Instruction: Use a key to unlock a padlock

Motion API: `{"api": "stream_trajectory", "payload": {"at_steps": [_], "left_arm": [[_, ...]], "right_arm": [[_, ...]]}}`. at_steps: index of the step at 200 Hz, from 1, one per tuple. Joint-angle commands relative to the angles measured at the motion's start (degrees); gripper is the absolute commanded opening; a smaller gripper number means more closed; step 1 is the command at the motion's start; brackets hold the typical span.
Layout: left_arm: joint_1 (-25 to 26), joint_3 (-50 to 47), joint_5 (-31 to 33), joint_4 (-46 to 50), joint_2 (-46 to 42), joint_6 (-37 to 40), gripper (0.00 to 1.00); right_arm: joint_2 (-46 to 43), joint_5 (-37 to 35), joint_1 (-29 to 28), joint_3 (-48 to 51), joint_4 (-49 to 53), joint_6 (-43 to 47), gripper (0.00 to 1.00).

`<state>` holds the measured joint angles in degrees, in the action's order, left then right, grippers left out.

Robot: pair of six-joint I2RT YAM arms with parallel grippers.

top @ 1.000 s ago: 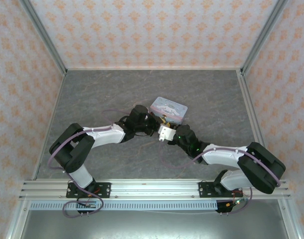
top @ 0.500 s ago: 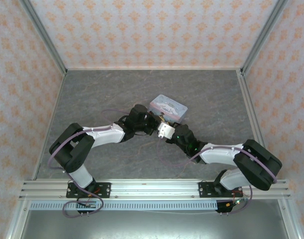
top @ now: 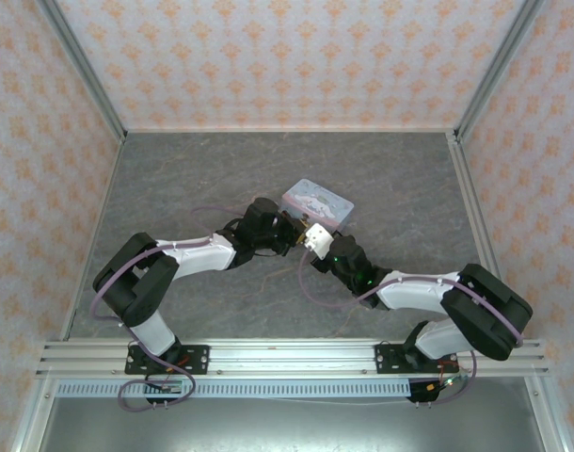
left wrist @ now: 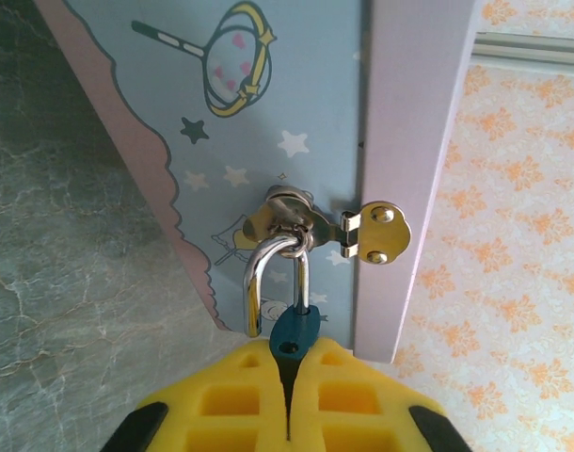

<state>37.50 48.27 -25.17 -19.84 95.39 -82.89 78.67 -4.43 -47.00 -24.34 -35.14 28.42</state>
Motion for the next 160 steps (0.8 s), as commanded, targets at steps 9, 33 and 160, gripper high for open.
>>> {"api": "stream_trajectory", "payload": {"at_steps": [9, 33, 160], "left_arm": [[0.3, 0.1, -1.1, -0.9, 0.0, 1.6, 0.27], [-0.3, -0.1, -1.0, 0.2, -0.4, 2.9, 0.39], [-8.3, 4.8, 5.2, 23.3, -8.1, 22.1, 0.67]], "right_arm": [[0.5, 0.0, 0.1, -0.4, -0.1, -15.3, 0.0], [1.7, 1.2, 0.1, 0.5, -2.7, -21.0, 0.0], [-2.0, 5.3, 2.5, 6.5, 0.1, -60.3, 0.0]]}}
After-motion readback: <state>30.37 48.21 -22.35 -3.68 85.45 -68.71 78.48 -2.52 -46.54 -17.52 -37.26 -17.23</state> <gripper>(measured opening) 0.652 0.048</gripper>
